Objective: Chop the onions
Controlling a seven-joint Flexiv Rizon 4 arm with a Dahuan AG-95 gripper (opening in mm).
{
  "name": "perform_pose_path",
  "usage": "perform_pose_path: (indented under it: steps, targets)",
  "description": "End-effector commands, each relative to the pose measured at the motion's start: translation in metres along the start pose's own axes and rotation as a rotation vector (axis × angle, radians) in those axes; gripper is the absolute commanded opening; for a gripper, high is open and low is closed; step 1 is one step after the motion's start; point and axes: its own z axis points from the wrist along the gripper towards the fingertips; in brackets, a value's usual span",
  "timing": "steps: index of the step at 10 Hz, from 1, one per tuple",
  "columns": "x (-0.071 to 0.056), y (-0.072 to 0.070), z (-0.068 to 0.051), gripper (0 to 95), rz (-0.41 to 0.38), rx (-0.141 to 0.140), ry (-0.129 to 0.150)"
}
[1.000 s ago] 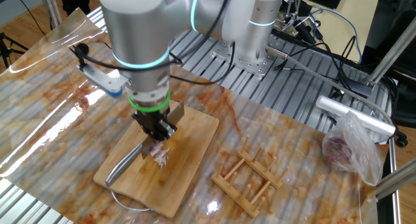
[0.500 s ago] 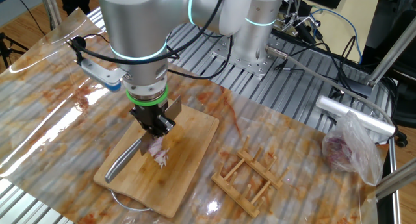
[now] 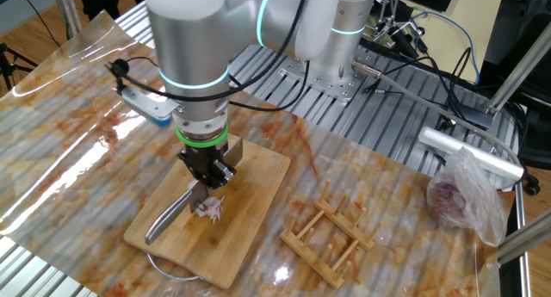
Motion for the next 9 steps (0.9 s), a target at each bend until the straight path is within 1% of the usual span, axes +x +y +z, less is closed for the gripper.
perform_pose_path:
  steps: [1, 2, 3, 4, 5, 7, 9]
  targets:
    - [-0.004, 0.001, -0.003, 0.0, -0.004, 0.006, 0.023]
    - [-0.005, 0.001, -0.006, 0.0, 0.001, 0.002, 0.031]
    - [-0.004, 0.002, -0.005, 0.0, 0.0, 0.002, 0.032]
    - [-0.005, 0.002, -0.006, 0.0, 0.0, 0.005, 0.032]
    - [-0.005, 0.002, -0.011, 0.0, -0.001, 0.012, 0.036]
    - [-0.005, 0.001, -0.022, 0.0, -0.006, 0.021, 0.057]
    - [-0.005, -0.002, -0.028, 0.0, -0.019, 0.03, 0.06]
